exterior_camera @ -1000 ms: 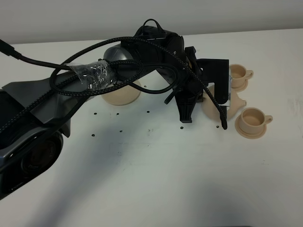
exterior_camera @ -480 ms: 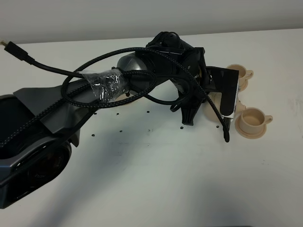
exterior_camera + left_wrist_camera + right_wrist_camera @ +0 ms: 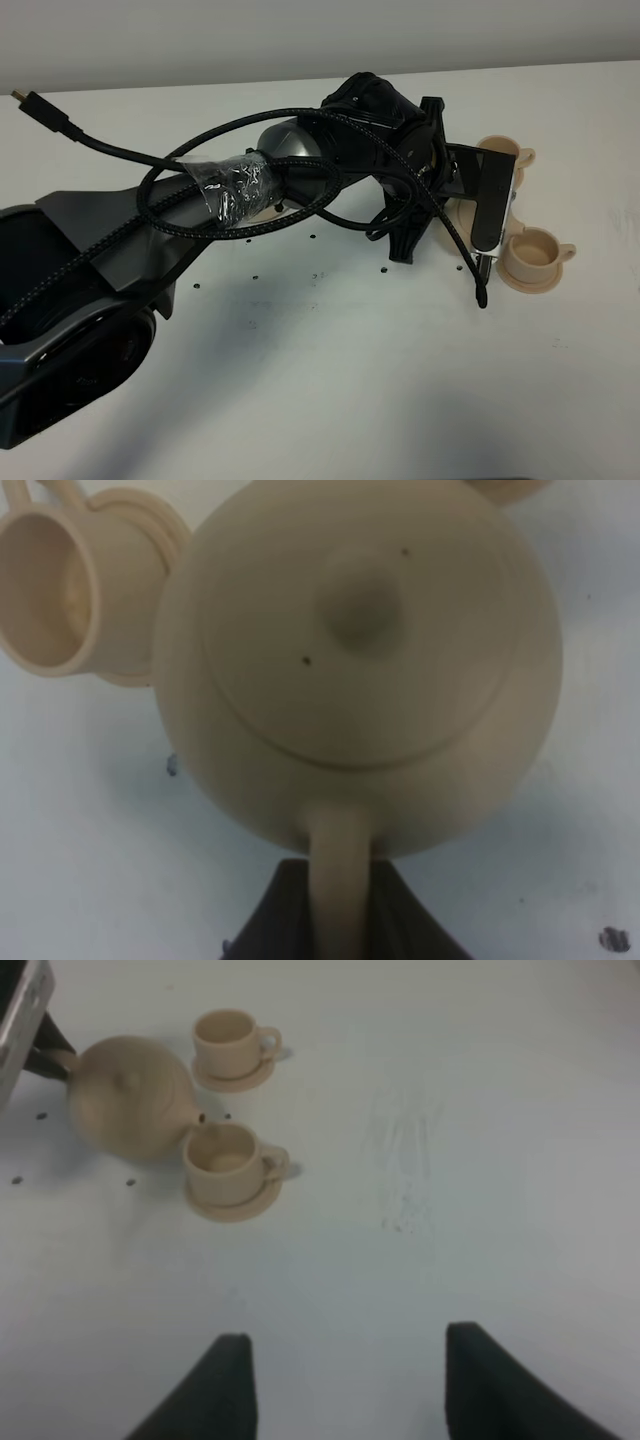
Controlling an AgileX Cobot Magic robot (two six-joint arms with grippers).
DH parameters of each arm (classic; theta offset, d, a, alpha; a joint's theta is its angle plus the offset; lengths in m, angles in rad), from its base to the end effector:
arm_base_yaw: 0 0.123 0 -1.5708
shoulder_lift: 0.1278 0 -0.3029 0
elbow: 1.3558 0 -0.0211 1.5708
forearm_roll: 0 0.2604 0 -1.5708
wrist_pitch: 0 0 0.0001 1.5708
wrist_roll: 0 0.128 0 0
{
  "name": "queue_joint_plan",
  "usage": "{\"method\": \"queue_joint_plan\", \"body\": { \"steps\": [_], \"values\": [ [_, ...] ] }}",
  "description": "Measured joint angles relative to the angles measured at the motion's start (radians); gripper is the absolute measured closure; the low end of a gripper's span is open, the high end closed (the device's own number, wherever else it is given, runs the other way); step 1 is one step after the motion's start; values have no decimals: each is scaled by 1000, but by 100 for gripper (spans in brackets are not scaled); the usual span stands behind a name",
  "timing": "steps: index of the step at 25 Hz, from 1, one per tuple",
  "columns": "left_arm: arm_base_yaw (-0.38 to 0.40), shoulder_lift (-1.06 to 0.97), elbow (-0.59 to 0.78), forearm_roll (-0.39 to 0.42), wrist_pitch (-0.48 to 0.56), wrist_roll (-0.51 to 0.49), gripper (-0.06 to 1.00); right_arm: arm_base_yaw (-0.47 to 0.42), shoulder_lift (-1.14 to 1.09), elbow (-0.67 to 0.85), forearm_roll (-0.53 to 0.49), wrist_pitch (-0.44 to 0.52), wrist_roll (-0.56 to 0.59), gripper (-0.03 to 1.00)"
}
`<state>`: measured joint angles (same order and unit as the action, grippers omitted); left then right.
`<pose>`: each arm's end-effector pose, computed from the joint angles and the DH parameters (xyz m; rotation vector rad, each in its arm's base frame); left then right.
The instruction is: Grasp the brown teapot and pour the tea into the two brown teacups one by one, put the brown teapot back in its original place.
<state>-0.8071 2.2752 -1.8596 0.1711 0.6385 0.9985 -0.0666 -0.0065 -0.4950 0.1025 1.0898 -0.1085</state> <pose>0.3899 -0.3884 0.1585 2.0773 1.4677 0.2590 0.0168 0.0105 0.2607 -0.0499 2.0669 0.0155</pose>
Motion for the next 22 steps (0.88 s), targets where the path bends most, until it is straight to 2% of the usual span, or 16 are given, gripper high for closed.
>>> {"method": "queue_joint_plan", "body": {
  "steps": [11, 22],
  "values": [
    [-36, 0, 0, 158, -26, -78, 81, 0, 0, 0, 0, 0, 0, 55],
    [-44, 0, 0, 174, -39, -90, 81, 0, 0, 0, 0, 0, 0, 55]
  ]
}}
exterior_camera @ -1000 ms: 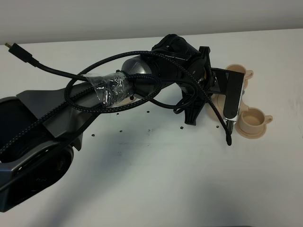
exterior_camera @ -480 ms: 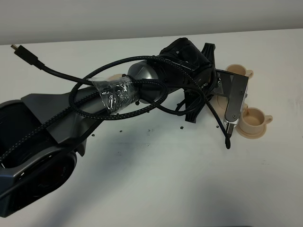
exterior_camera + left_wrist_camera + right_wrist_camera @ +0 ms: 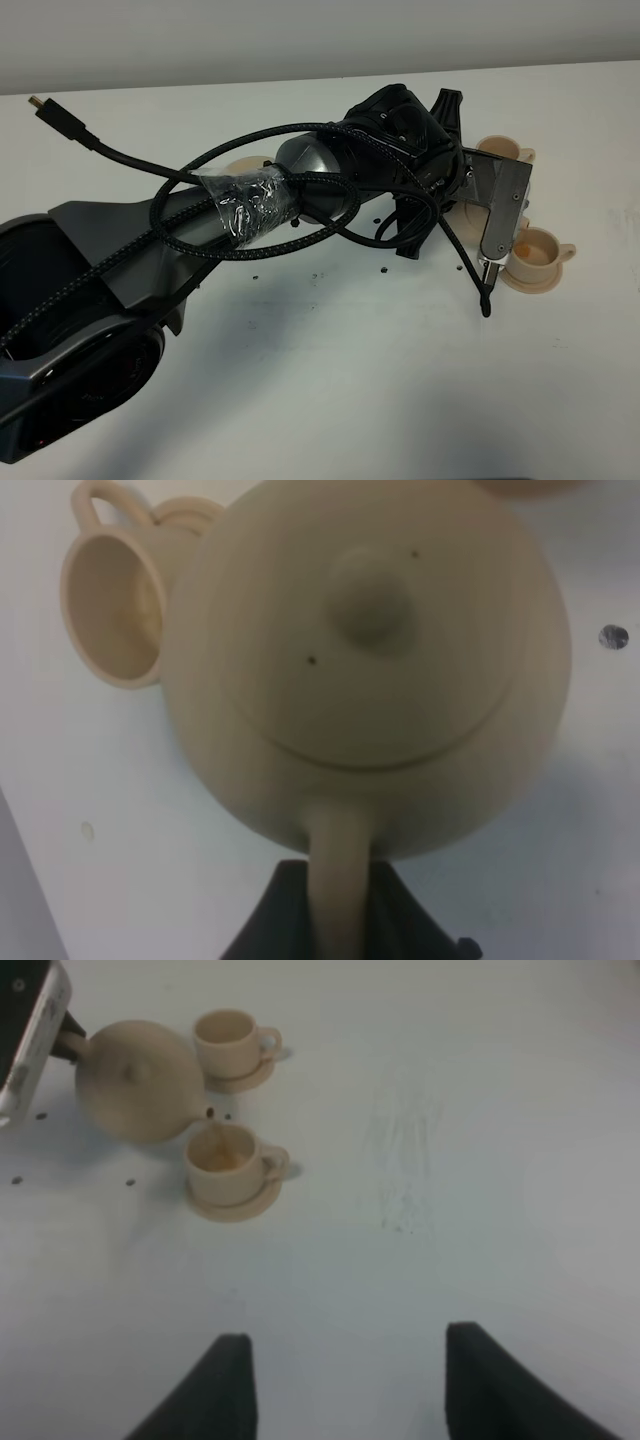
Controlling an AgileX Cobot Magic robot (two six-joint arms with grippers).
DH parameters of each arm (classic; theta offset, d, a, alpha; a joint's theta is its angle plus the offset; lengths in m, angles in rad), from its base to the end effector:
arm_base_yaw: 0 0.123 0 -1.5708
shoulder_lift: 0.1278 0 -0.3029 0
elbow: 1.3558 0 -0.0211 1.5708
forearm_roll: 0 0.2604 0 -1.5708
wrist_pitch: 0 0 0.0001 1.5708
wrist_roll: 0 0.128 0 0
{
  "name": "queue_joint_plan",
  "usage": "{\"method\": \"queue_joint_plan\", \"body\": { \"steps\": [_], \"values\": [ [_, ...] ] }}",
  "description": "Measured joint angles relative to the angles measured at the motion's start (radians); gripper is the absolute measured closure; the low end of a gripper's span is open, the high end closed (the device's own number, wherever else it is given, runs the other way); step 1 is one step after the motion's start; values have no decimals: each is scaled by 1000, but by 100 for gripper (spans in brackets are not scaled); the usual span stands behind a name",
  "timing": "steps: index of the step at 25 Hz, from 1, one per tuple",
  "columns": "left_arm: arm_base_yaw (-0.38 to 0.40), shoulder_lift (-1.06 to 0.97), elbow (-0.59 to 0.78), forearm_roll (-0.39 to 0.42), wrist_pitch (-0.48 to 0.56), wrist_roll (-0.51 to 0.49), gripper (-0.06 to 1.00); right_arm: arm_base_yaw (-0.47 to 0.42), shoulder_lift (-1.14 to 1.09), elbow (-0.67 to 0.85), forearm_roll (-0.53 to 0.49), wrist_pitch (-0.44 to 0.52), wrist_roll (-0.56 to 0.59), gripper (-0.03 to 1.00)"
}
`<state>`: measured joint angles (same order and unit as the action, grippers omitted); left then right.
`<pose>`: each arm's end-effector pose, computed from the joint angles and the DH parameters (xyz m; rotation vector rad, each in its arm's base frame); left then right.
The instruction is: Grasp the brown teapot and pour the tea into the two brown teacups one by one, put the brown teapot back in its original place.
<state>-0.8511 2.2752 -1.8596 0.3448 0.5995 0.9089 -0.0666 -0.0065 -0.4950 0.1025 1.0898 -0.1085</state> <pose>0.3844 -0.4015 0.1644 2.0805 1.3636 0.3849 0.0168 0.0105 0.2607 -0.0499 2.0669 0.0155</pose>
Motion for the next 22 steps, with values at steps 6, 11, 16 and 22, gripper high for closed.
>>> {"method": "queue_joint_plan", "body": {
  "steps": [6, 11, 16, 22],
  "values": [
    [-16, 0, 0, 45, -7, 12, 81, 0, 0, 0, 0, 0, 0, 55],
    [-21, 0, 0, 86, -8, 12, 81, 0, 0, 0, 0, 0, 0, 55],
    [-21, 0, 0, 97, -8, 12, 81, 0, 0, 0, 0, 0, 0, 55],
    [-34, -1, 0, 143, -15, 15, 81, 0, 0, 0, 0, 0, 0, 55]
  ]
}}
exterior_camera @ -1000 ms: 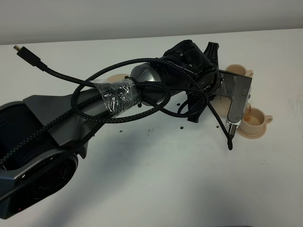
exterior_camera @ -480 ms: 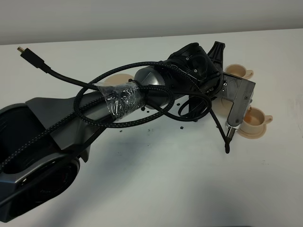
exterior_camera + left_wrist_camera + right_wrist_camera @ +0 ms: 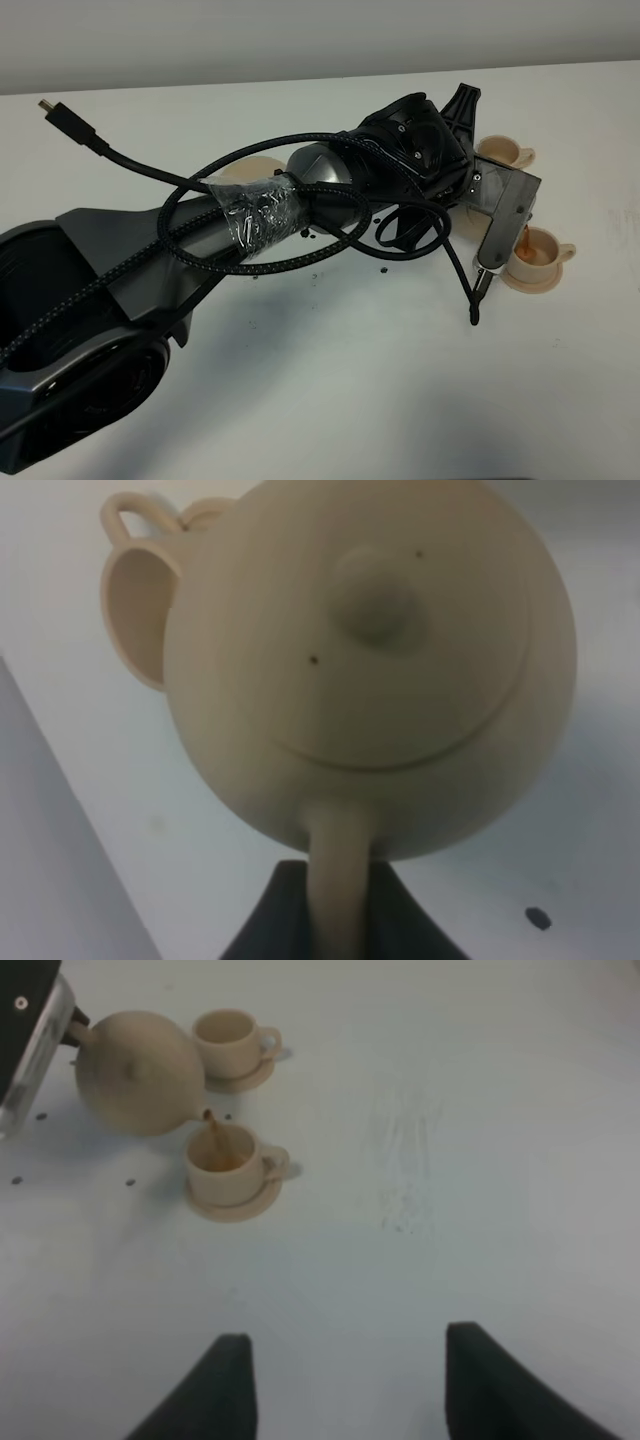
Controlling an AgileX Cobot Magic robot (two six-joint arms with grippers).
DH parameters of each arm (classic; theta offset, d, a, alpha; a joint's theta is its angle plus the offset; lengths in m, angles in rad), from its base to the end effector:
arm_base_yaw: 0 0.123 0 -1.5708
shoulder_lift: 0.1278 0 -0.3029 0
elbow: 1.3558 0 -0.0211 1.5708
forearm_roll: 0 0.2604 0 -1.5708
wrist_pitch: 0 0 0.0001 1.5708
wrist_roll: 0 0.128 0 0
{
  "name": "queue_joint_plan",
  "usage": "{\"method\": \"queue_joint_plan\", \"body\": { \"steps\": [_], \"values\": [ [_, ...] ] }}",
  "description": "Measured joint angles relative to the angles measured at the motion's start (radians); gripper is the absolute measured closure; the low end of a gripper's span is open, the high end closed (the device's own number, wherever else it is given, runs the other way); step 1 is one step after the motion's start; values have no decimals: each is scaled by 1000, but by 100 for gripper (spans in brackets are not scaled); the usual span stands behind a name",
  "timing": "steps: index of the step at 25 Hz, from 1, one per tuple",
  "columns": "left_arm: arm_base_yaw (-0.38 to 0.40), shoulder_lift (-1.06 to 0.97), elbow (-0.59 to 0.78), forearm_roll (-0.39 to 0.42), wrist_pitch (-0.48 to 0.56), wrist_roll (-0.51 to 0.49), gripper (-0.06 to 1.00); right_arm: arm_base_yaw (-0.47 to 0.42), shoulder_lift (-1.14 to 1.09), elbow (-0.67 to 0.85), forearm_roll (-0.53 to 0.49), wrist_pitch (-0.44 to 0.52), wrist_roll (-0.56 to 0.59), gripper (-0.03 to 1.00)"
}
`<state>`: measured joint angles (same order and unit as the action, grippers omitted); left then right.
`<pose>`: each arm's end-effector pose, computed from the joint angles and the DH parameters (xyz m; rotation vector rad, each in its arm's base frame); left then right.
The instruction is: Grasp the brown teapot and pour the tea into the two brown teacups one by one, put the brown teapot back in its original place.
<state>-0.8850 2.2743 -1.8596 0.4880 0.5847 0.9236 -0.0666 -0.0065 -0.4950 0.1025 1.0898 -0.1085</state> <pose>0.3791 -0.4109 0.1699 2.1472 1.1932 0.5212 0.0168 0.0105 0.2607 -0.0499 2.0669 0.0155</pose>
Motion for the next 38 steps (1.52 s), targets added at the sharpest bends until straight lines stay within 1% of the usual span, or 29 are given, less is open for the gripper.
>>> {"method": "queue_joint_plan", "body": {
  "steps": [4, 9, 15, 21, 27, 38],
  "values": [
    [-10, 0, 0, 23, -13, 0, 81, 0, 0, 0, 0, 0, 0, 55],
    [-20, 0, 0, 32, -16, 0, 81, 0, 0, 0, 0, 0, 0, 55],
    [-31, 0, 0, 89, -16, 1, 81, 0, 0, 0, 0, 0, 0, 55],
    [-36, 0, 0, 106, -15, 1, 81, 0, 0, 0, 0, 0, 0, 55],
    [-36, 0, 0, 150, -14, 1, 81, 0, 0, 0, 0, 0, 0, 55],
    [-36, 0, 0, 158, -25, 14, 81, 0, 0, 0, 0, 0, 0, 55]
  ]
}}
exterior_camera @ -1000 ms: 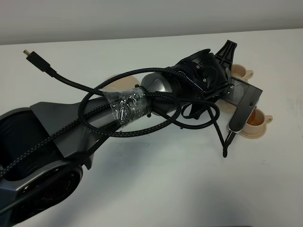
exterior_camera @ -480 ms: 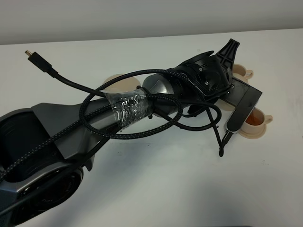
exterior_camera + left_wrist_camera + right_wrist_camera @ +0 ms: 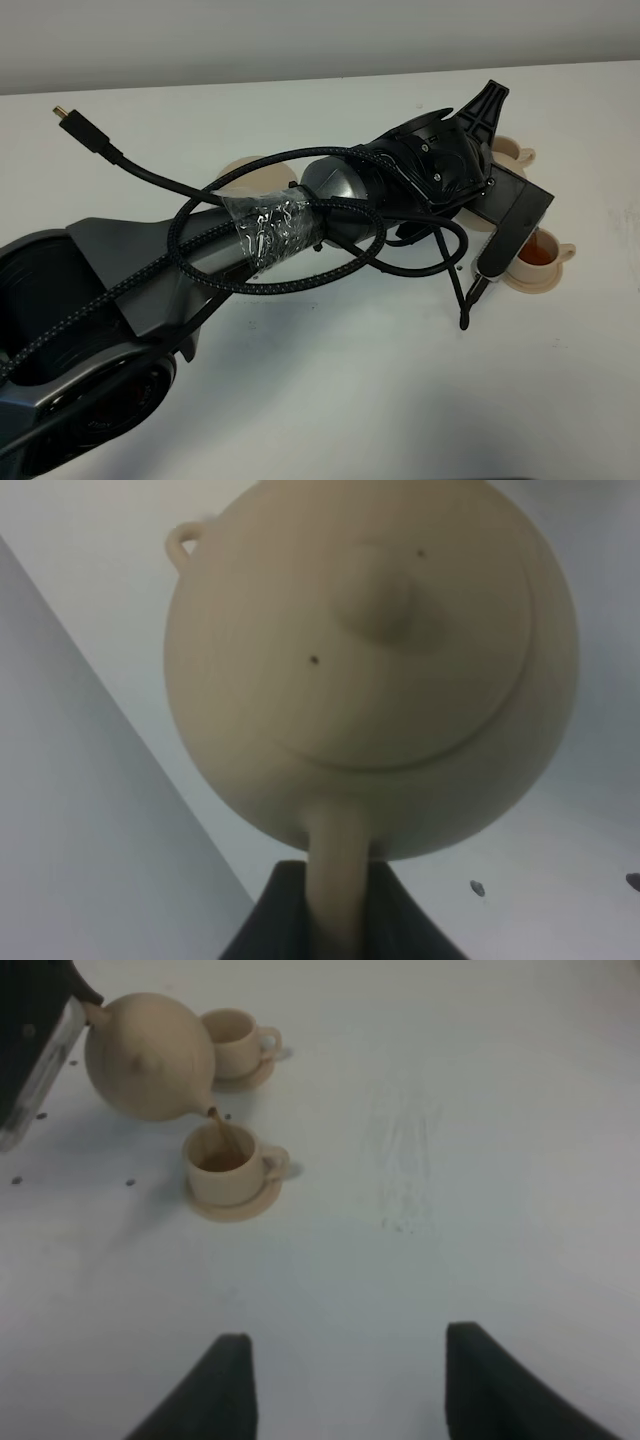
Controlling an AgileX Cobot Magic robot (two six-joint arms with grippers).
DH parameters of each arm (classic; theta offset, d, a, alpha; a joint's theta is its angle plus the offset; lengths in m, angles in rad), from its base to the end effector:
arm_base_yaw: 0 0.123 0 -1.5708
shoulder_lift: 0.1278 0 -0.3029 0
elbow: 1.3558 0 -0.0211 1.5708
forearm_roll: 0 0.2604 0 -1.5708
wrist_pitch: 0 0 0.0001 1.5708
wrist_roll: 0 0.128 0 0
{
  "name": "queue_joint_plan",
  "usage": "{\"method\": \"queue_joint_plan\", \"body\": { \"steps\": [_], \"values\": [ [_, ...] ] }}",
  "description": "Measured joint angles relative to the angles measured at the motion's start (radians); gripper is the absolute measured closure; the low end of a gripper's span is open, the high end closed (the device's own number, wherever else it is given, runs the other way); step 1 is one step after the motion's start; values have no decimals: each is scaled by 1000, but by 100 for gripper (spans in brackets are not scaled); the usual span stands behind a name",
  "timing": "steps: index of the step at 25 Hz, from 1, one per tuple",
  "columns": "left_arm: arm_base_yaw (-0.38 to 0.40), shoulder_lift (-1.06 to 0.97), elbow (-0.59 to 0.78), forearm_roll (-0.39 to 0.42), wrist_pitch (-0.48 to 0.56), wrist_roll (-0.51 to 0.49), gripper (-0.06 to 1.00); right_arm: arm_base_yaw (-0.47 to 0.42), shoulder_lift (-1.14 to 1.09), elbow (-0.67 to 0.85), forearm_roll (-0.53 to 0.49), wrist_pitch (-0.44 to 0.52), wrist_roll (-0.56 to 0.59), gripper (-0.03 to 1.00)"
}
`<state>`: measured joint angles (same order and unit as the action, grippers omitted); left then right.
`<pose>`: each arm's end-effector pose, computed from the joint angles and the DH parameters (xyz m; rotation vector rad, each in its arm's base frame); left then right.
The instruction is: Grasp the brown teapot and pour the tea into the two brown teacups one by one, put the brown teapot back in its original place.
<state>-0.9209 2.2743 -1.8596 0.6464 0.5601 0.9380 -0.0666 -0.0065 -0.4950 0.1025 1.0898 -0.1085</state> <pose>0.3729 -0.4228 0.1770 2.1963 0.9922 0.6633 0.0168 0.0105 0.2607 -0.0499 2.0669 0.0155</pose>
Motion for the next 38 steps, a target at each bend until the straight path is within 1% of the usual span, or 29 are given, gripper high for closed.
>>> {"method": "queue_joint_plan", "body": {
  "steps": [5, 17, 24, 32, 38],
  "values": [
    [-9, 0, 0, 37, -7, 9, 81, 0, 0, 0, 0, 0, 0, 55],
    [-10, 0, 0, 54, -35, 10, 81, 0, 0, 0, 0, 0, 0, 55],
    [-19, 0, 0, 117, -46, 10, 81, 0, 0, 0, 0, 0, 0, 55],
    [-20, 0, 0, 133, -53, 11, 81, 0, 0, 0, 0, 0, 0, 55],
    [-27, 0, 0, 173, -55, 10, 81, 0, 0, 0, 0, 0, 0, 55]
  ]
}}
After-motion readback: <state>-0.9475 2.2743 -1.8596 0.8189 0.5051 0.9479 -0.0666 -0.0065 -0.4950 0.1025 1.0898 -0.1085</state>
